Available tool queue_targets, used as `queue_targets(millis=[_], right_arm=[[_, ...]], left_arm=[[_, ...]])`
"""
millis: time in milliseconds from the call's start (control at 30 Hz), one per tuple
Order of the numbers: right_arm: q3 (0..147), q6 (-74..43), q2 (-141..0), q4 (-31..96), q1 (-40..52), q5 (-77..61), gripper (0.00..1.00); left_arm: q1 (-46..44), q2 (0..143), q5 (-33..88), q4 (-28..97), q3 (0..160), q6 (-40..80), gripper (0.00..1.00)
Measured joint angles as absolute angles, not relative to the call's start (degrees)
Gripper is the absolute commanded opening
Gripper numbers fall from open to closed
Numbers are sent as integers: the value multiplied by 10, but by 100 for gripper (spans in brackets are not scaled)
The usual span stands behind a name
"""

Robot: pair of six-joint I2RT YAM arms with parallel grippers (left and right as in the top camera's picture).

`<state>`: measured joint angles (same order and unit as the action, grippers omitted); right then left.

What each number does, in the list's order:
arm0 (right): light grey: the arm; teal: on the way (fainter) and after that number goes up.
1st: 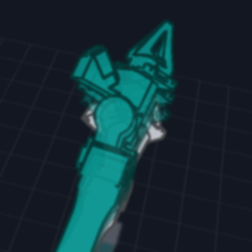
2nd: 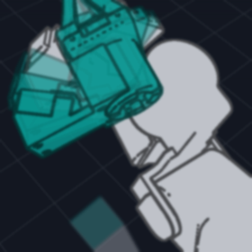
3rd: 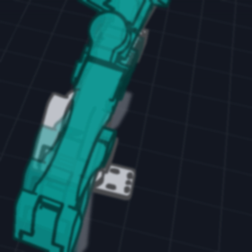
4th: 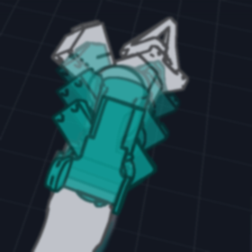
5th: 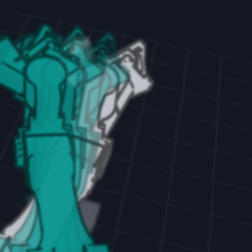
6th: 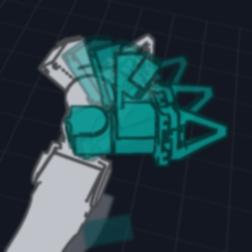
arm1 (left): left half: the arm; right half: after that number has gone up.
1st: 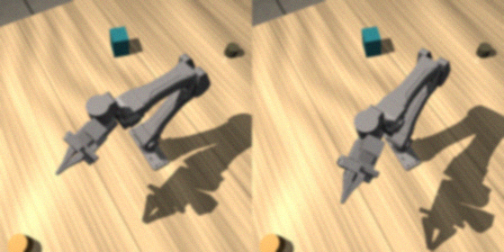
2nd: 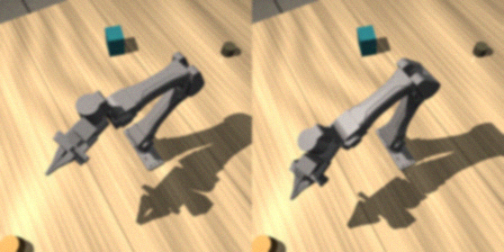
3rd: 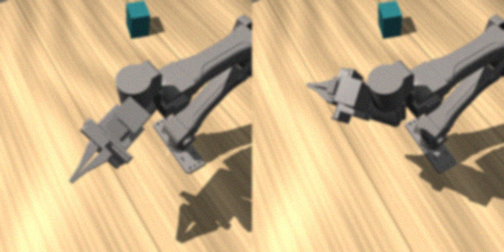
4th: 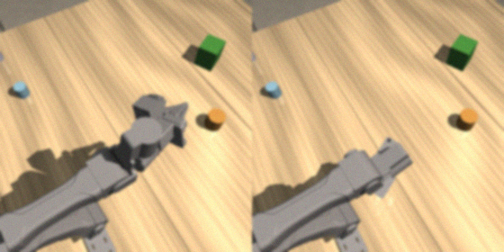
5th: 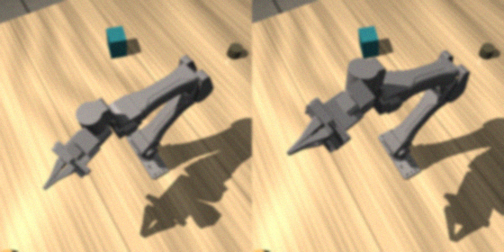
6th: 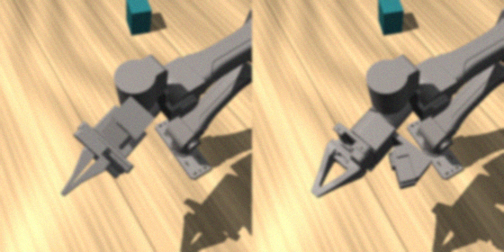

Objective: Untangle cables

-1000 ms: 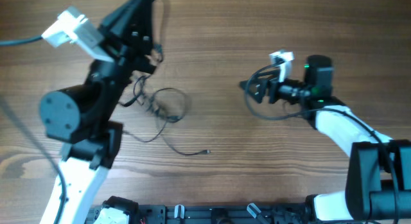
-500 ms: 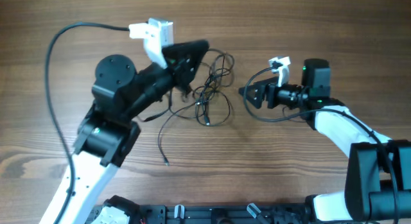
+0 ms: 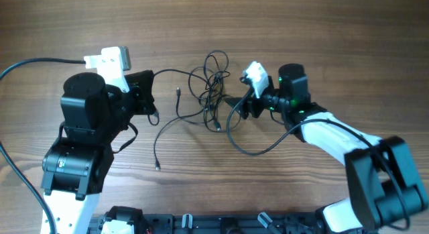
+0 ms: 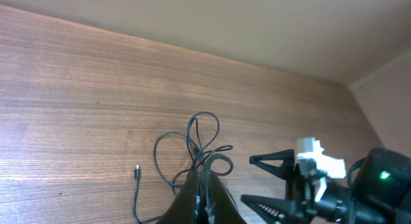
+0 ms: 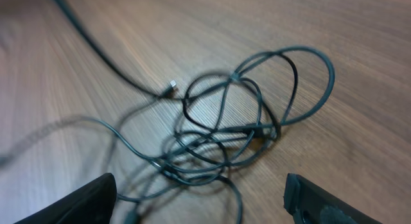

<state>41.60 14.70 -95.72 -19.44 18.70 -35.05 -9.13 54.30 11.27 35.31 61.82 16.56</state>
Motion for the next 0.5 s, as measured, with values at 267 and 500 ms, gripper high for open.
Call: queue_targets(millis=[267,500], right_arm=[[418,214,-1039,-394,194,-325,77],[498,216,-1139,-397,227,-337,4]], left_arm=[[-89,542,109,378,618,166,4],[-89,542,109,383,618,166,4]])
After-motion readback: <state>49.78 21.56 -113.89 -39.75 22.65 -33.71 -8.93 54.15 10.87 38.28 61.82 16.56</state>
